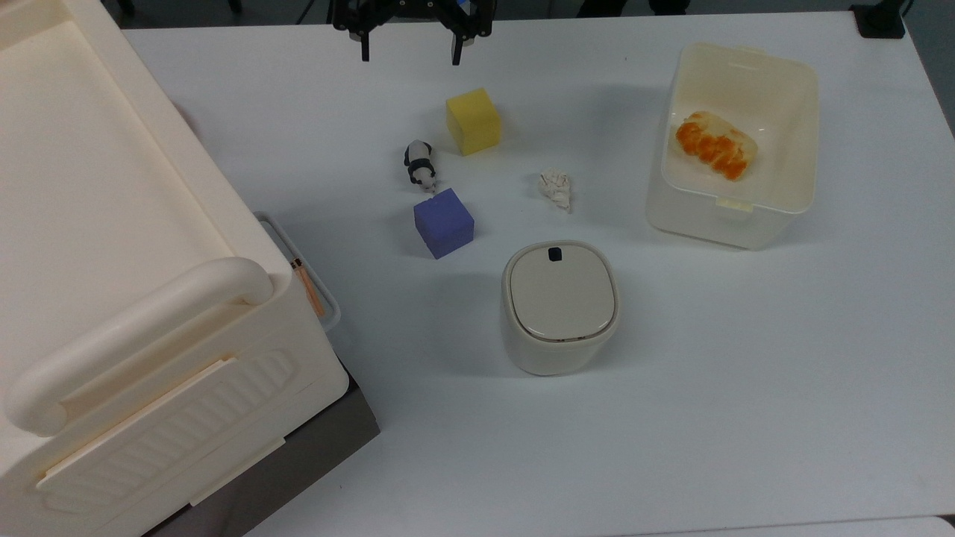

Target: Open the trash can

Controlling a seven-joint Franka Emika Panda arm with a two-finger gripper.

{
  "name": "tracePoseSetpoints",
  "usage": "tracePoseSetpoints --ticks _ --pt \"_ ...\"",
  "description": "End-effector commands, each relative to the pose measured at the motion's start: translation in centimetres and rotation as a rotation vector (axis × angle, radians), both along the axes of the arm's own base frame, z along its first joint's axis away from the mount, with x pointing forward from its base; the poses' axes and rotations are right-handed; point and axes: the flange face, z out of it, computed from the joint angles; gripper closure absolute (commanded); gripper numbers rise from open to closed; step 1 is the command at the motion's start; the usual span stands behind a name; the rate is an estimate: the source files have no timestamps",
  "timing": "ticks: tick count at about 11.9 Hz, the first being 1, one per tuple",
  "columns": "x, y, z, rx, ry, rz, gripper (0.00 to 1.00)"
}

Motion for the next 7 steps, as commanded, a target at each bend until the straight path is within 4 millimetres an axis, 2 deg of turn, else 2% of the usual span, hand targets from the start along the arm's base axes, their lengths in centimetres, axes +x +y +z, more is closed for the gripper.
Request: tracePoseSetpoints --ticks 1,3,4,5,6,7 --pt "0.01 -0.28 0.99 -0.009 0.012 0.018 0.0" --pt "-0.22 -0.4 1.17 -0.009 0.024 0.023 0.04" --pt "-0.32 -0.35 1.22 -0.012 0.028 0.035 0.16" --pt "-0.27 -0.42 1.13 -0.011 0.031 0.038 0.39" --pt "-0.28 -0.38 1.12 -0.006 0.032 0.042 0.73" --pt "-0.22 -0.58 1.28 0.006 0.029 0.057 1.0"
